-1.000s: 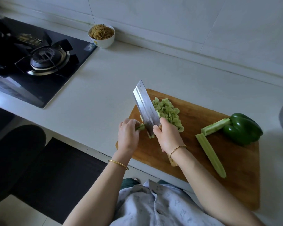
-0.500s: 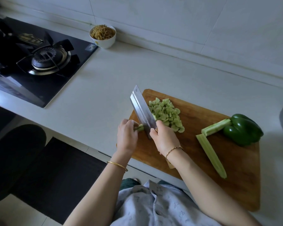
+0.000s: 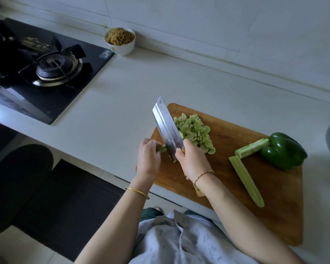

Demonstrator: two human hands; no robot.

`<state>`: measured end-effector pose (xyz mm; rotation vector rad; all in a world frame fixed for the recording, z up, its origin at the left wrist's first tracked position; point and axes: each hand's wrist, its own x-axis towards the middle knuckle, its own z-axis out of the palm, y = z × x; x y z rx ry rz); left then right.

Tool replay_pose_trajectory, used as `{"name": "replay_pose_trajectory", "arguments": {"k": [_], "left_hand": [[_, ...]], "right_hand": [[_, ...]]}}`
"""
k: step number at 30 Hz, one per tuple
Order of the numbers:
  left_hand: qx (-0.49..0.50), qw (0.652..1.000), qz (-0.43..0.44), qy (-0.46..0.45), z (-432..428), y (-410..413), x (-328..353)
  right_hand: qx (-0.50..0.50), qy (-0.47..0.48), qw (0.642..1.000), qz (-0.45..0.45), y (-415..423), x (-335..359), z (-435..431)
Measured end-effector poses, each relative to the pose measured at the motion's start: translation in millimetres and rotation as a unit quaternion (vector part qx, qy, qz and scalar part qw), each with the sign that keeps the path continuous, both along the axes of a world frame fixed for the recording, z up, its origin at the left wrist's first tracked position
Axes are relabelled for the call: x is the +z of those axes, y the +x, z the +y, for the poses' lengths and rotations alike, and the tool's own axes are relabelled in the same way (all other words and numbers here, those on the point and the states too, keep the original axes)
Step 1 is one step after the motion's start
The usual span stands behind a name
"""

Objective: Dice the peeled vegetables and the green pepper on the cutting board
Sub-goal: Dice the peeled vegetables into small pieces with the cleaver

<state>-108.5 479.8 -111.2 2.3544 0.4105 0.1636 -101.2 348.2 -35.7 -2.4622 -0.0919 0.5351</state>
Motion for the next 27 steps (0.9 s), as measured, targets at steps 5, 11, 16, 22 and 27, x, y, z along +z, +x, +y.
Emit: {"name": "replay_pose_trajectory", "arguments": {"k": [5, 11, 16, 22, 27], "left_hand": [[-0.001, 1.000, 0.003, 0.002, 0.2, 0.1, -0.2], [0.011, 1.000, 0.004, 0.005, 0.9, -2.9, 2.0], [0.019, 1.000, 0.012, 0.006, 1.6, -3.0, 2.0], [0.027, 1.000, 0.010, -0.002, 1.5, -3.1, 2.7], [0.027, 1.000, 0.005, -0.014, 1.5, -4.1, 2.2]], "right_hand": [[0.002, -0.016, 1.000, 0.005, 0.9, -3.0, 5.0], [-0.029, 0.027, 0.999, -0.010, 1.4, -4.7, 3.1], [-0.035, 0.053, 0.998, -0.023, 1.6, -3.4, -1.2], [0.000, 0.022, 1.000, -0.004, -2.0, -5.0, 2.1], [-0.005, 0.001, 1.000, -0.001, 0.3, -7.7, 9.0]]}}
